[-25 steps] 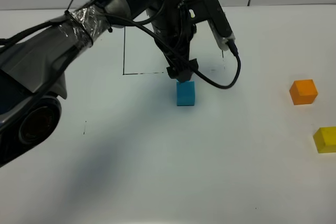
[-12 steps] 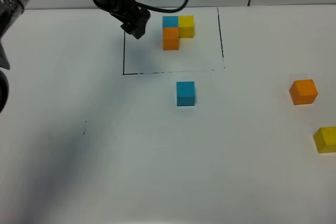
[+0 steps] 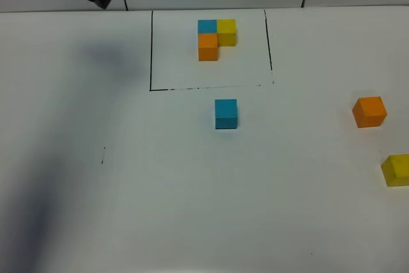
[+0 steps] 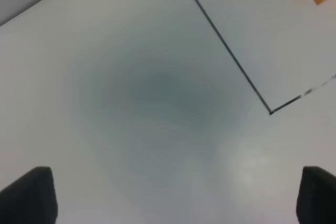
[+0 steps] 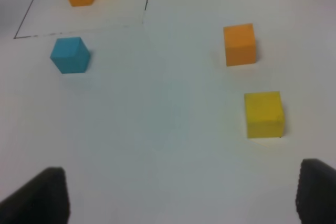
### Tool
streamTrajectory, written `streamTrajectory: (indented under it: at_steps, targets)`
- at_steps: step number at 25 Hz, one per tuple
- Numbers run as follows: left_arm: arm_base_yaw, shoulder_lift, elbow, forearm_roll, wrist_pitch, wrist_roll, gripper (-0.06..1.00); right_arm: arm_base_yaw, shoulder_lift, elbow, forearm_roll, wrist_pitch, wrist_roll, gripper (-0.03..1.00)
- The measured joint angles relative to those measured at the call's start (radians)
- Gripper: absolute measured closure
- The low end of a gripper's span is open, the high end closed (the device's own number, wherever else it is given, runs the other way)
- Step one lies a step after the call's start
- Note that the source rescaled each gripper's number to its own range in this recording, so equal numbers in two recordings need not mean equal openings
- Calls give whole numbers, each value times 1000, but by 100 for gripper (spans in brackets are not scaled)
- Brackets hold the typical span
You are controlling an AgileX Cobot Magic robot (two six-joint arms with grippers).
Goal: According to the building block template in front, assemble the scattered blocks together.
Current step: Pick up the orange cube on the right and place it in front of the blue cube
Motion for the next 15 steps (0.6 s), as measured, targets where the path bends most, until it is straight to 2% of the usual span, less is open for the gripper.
streamTrajectory:
  at_steps: [7, 12, 15]
  targets:
    - [113, -290, 307, -10, -20, -85, 4, 0, 0, 0, 1, 0, 0, 22]
    - [117, -533, 556, -11, -111, -103, 6, 0, 0, 0, 2, 0, 0, 22]
    - [117, -686, 685, -13, -155, -160, 6, 0, 0, 0, 2, 0, 0, 22]
